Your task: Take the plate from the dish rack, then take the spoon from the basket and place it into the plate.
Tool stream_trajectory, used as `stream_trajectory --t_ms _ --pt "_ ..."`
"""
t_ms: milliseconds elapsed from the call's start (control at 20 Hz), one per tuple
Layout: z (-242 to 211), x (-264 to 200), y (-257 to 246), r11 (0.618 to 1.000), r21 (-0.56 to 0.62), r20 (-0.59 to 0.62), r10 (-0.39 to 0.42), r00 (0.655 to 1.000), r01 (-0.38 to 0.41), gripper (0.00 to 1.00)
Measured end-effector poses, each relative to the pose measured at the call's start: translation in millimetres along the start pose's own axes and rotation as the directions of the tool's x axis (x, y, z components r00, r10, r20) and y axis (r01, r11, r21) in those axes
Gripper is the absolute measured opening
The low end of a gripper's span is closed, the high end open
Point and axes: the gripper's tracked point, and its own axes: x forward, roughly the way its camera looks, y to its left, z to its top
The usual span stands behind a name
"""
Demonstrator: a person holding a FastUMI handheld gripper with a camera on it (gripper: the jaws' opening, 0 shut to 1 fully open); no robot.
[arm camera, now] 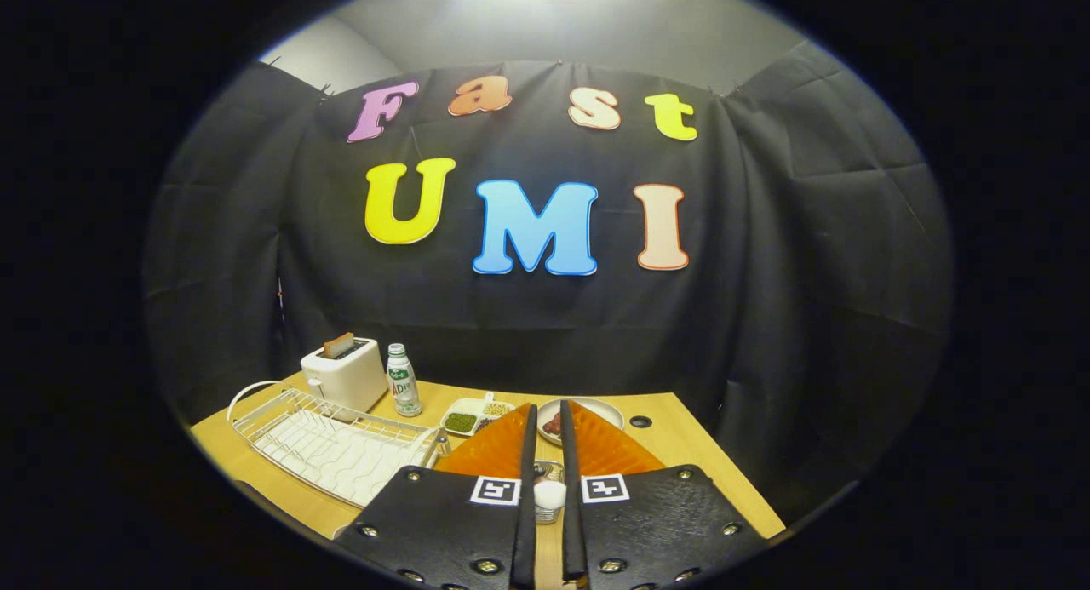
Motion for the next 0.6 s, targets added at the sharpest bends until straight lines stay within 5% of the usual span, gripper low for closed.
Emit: stream_trajectory --t_ms 600 --pt "-44 -43 69 0.997 0.028 -0.170 0.077 0.983 -0.073 0.12"
